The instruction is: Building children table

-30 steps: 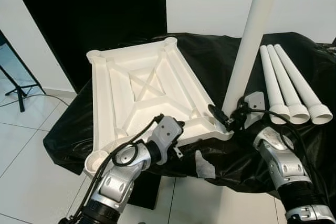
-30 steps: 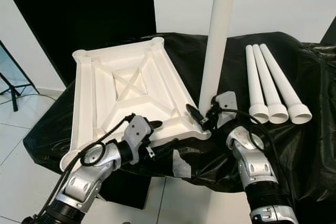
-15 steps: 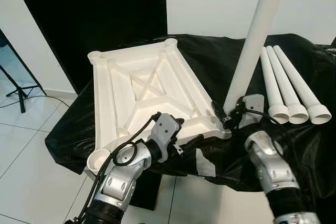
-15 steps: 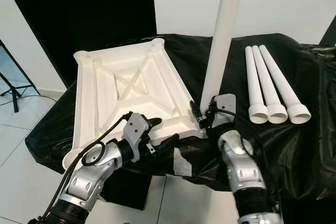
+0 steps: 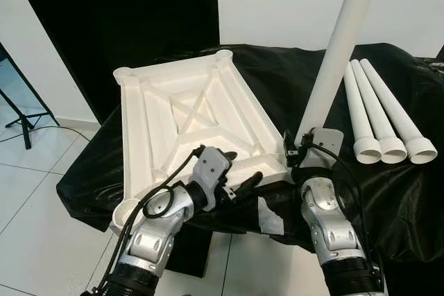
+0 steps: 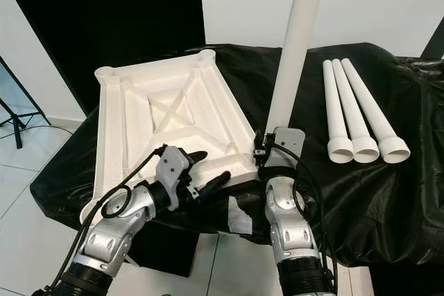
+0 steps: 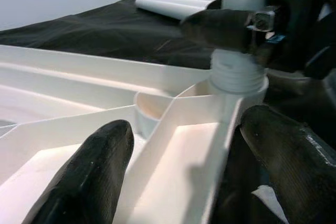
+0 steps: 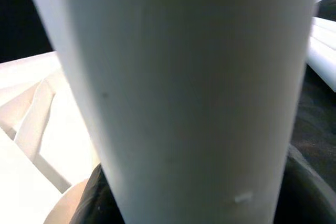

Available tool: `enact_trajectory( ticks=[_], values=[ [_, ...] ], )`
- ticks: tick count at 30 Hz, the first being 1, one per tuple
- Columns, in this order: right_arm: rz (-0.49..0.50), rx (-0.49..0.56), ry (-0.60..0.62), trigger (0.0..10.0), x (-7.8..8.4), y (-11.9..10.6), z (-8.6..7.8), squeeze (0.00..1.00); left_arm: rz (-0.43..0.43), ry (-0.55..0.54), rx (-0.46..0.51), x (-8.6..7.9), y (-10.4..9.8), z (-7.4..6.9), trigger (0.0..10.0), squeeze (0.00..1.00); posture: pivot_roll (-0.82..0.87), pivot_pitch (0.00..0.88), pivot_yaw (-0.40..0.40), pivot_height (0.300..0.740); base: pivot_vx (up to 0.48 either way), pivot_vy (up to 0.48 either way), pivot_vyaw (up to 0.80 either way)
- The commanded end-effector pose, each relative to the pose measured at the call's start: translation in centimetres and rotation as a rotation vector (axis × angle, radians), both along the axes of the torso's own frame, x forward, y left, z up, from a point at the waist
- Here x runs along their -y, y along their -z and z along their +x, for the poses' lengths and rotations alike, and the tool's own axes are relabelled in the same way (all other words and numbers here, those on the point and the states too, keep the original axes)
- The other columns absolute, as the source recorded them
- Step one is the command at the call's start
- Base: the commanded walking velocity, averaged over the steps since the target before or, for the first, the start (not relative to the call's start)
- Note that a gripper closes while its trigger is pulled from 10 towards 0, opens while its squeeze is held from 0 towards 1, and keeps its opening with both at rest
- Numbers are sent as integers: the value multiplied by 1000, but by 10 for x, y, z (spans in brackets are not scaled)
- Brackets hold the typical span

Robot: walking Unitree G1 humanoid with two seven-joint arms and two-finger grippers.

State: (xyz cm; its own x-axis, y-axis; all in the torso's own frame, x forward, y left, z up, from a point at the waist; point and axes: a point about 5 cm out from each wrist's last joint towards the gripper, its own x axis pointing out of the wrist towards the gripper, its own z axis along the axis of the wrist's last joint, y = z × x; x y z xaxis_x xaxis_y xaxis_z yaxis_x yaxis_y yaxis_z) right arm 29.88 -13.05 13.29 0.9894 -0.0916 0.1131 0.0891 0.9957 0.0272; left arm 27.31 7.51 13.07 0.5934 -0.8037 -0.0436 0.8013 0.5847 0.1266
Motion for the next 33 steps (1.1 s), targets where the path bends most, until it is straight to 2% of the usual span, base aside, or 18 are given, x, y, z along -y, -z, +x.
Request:
enact_trajectory(
  ticks=[1,9,10,11,12,13,22,24,25,26,27,30,31,33],
  values=[
    [24,-70,-5,10000,-3,14,-3,0,12,-47,6,-2,1,4,10000,0,-8,0,31,740,0,0,0],
    [1,-71,24,10000,-1,13,-4,0,22,-34,15,-4,0,3,10000,0,-5,0,22,740,0,0,0],
    [-7,-66,13,10000,1,12,-4,98,23,-35,16,-4,0,4,10000,0,-2,0,21,740,0,0,0],
    [-11,-64,6,10000,1,12,-3,98,23,-36,16,-4,0,4,10000,0,0,0,21,740,0,0,0],
    [-19,-62,0,10000,3,12,-3,443,26,-38,19,-4,0,4,10000,0,0,0,21,740,0,0,0],
    [-26,-53,-14,10000,6,11,-3,1000,24,-38,19,-4,0,4,10000,0,0,0,21,740,0,0,0],
    [-61,7,-145,10000,21,5,-6,1000,30,-35,17,-6,0,4,10000,0,-3,0,26,740,0,0,0],
    [-65,26,-271,10000,25,2,-6,1000,35,-31,16,-5,1,3,10000,0,-9,0,28,740,0,0,0],
    [-65,26,-271,10000,25,2,-6,1000,35,-31,16,-5,1,3,10000,0,-9,0,28,740,0,0,0],
    [-64,30,-332,10000,27,1,-5,1000,37,-27,16,-5,1,3,10000,0,-13,0,30,740,0,0,0],
    [-80,30,-417,10000,28,-1,-1,0,38,-23,16,-4,1,3,10000,0,-13,0,29,740,0,0,0],
    [-89,31,-456,10000,28,-1,0,0,38,-23,16,-3,1,4,10000,0,-13,0,29,740,0,0,0],
    [-116,21,-527,10000,27,-2,6,0,38,-20,16,-3,0,4,10000,0,-11,0,30,740,0,0,0],
    [-135,11,-554,10000,26,-2,8,0,38,-19,17,-2,0,4,10000,0,-11,0,30,740,0,0,0]
  ],
)
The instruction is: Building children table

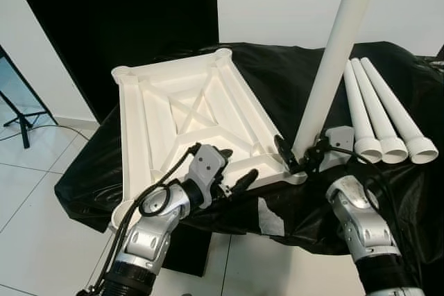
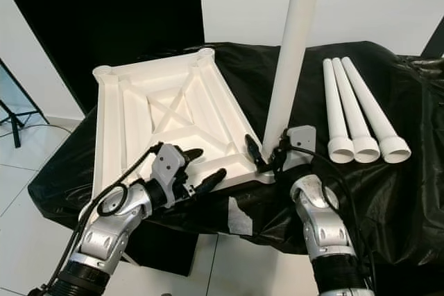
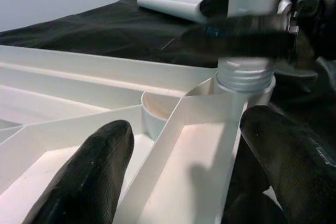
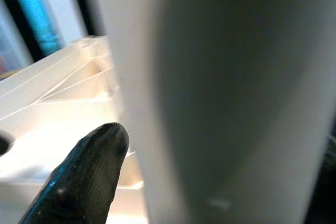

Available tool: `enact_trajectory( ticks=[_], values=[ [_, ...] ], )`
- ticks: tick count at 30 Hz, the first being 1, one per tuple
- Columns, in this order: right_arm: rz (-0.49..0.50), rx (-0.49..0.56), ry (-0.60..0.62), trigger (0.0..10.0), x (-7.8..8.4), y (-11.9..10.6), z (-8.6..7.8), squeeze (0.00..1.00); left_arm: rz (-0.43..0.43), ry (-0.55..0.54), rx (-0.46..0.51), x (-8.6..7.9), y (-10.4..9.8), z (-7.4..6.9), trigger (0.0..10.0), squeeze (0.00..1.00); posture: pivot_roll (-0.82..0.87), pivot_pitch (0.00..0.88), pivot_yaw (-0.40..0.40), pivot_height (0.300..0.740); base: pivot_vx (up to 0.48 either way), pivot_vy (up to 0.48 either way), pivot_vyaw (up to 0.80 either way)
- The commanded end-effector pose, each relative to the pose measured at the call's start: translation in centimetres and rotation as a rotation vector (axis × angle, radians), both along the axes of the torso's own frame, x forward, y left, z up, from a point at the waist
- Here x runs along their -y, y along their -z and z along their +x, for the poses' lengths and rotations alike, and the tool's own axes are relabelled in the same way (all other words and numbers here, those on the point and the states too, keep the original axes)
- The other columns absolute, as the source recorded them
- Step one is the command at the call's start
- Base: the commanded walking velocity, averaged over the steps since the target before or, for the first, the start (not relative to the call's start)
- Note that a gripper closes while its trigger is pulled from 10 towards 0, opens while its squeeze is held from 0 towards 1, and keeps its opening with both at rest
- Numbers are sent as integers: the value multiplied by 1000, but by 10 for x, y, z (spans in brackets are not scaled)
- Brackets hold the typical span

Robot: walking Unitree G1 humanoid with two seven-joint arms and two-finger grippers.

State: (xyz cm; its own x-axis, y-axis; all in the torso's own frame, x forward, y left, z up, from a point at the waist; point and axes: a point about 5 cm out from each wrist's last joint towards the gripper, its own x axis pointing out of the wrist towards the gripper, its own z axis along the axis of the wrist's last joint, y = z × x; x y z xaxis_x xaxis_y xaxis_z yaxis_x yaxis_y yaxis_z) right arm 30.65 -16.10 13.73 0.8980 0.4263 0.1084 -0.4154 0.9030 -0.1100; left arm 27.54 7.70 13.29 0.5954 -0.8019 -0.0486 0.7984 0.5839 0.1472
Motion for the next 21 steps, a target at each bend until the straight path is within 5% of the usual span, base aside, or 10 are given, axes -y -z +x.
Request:
enact_trajectory(
  ticks=[1,4,5,7,8,21],
  values=[
    [-14,-15,-51,10000,-5,3,3,0,21,-17,4,0,2,2,10000,0,-11,0,30,740,0,0,0],
    [-50,-23,-87,10000,-5,3,9,0,21,-18,5,0,2,2,10000,0,0,0,24,740,0,0,0],
    [-66,-19,-99,8118,-4,3,11,0,21,-20,6,-1,1,2,10000,0,0,0,24,740,0,0,0],
    [-76,-16,-107,8118,-4,2,12,0,20,-21,7,-1,1,2,10000,0,2,0,23,740,0,0,0],
    [-85,-22,-125,0,-2,3,13,0,20,-25,7,-2,1,1,10000,0,13,0,17,740,0,0,0],
    [-65,-80,-103,0,8,16,6,0,22,-49,7,-8,0,0,10000,0,19,0,18,740,0,0,0]
  ],
)
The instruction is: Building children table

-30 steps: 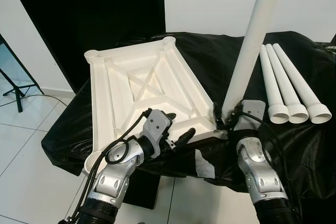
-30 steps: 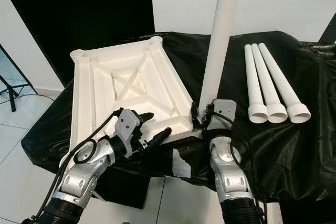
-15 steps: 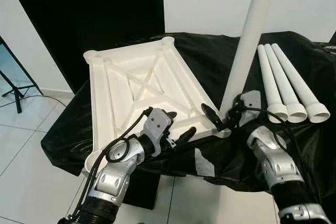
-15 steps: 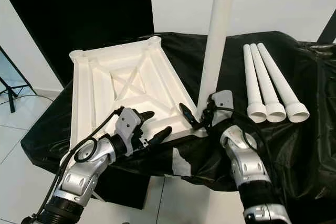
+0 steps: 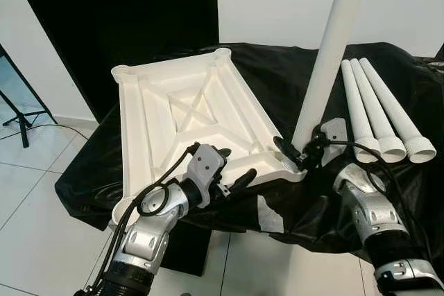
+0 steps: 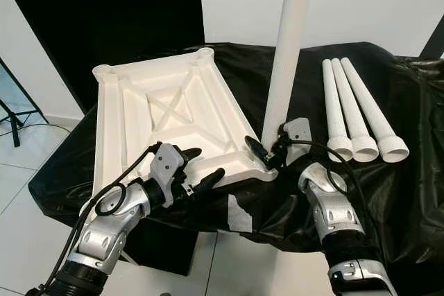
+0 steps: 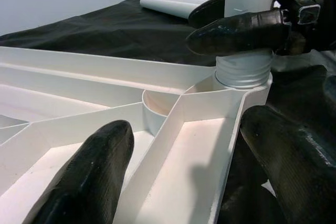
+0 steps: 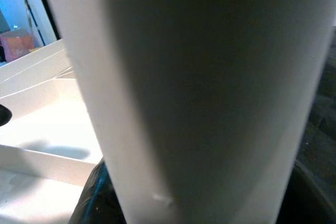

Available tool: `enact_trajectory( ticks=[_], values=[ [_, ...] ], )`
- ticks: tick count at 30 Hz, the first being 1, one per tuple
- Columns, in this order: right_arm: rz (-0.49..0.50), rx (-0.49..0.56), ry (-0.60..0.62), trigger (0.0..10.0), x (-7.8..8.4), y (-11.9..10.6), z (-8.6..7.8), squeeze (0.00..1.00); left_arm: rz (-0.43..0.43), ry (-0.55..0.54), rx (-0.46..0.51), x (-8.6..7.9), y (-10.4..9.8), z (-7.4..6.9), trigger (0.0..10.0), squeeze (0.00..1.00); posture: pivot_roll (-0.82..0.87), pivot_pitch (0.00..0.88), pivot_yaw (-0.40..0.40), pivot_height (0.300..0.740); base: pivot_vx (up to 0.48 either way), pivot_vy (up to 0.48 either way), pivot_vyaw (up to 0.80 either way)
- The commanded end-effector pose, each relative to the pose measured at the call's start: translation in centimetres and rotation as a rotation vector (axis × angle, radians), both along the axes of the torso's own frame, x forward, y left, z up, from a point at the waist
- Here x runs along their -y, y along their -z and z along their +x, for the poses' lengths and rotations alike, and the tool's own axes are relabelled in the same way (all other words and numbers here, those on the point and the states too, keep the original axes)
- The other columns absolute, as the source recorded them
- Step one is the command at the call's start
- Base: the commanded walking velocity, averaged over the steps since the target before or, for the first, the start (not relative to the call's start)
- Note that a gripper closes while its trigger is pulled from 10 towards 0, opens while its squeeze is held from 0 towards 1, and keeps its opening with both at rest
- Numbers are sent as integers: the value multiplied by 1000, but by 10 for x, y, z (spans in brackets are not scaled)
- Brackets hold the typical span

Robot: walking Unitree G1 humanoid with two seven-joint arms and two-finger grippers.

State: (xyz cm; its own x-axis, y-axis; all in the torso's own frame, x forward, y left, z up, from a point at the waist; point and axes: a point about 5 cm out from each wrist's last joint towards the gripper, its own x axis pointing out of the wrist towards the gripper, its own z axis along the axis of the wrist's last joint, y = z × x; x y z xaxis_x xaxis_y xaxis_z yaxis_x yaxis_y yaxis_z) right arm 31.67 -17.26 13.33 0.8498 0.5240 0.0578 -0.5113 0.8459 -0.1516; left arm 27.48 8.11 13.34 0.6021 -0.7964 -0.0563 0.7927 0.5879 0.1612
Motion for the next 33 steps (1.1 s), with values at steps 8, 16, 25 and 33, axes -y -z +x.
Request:
enact_trajectory(
  ticks=[8,16,25,33],
  values=[
    [1,-64,201,6431,-6,19,-8,0,9,-39,0,-4,0,2,10000,0,6,0,26,740,0,0,0],
    [60,-83,477,10000,-13,24,-14,0,5,-38,1,-3,-1,2,10000,0,5,0,25,740,0,0,0],
    [135,-106,657,10000,-37,27,-23,0,1,-44,1,-3,-1,3,10000,0,7,0,18,740,0,0,0],
    [179,-67,618,10000,-44,17,-26,0,-2,-43,1,-2,-1,4,10000,0,-1,0,21,740,0,0,0]
  ],
)
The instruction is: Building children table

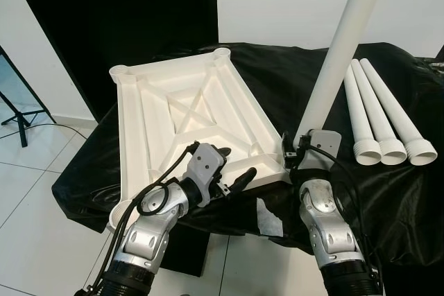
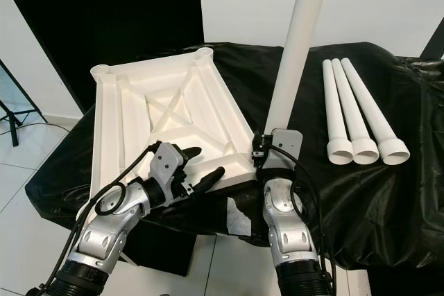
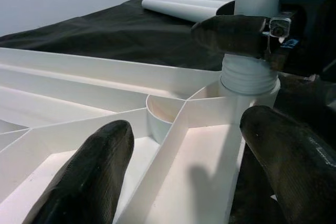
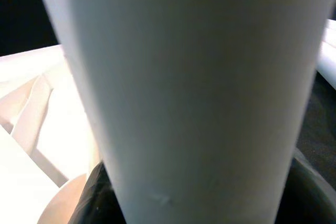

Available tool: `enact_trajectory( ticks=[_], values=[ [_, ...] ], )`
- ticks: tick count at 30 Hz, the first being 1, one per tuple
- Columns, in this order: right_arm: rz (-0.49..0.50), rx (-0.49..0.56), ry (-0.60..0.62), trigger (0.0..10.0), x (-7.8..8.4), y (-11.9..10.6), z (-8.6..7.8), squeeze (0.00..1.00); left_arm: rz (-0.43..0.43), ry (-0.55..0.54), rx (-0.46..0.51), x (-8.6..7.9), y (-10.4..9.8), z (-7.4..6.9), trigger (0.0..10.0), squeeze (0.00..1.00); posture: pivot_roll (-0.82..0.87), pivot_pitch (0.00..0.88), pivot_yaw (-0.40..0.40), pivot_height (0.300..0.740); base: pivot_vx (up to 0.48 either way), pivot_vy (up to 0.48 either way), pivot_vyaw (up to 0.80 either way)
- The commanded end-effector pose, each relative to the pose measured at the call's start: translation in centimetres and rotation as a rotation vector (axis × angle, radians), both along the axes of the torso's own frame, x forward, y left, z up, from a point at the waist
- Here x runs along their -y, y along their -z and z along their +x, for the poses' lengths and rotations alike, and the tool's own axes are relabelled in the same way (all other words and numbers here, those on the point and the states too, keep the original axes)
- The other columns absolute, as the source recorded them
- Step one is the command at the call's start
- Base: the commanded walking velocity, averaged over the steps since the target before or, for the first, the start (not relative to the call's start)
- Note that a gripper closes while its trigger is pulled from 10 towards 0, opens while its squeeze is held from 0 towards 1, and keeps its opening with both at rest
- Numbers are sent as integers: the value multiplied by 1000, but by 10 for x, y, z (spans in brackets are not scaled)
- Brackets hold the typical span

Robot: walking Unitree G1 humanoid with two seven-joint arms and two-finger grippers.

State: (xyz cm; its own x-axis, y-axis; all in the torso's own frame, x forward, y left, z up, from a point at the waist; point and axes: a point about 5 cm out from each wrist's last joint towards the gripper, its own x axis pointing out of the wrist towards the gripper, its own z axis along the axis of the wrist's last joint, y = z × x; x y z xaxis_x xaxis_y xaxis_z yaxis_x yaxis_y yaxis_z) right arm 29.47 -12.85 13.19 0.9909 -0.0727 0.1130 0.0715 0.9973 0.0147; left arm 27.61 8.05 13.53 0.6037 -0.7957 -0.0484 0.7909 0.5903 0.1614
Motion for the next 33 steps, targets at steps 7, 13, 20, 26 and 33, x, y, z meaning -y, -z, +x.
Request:
enact_trajectory(
  ticks=[7,13,20,26,33],
  values=[
    [16,-34,-35,10000,9,10,-8,1000,8,-41,-5,-4,2,3,10000,0,0,0,19,740,0,0,0],
    [1,-3,-113,10000,19,7,-11,1000,8,-47,-4,-4,1,4,10000,0,4,0,17,740,0,0,0],
    [-67,25,-318,10000,29,0,-2,0,9,-50,3,-4,1,6,10000,0,5,0,17,740,0,0,0],
    [-131,12,-459,10000,27,-7,14,0,8,-50,12,-3,-1,7,10000,0,13,0,5,740,0,0,0],
    [-192,-26,-555,0,28,-2,19,0,5,-57,18,-3,-2,7,10000,0,23,0,-3,740,0,0,0]
  ],
)
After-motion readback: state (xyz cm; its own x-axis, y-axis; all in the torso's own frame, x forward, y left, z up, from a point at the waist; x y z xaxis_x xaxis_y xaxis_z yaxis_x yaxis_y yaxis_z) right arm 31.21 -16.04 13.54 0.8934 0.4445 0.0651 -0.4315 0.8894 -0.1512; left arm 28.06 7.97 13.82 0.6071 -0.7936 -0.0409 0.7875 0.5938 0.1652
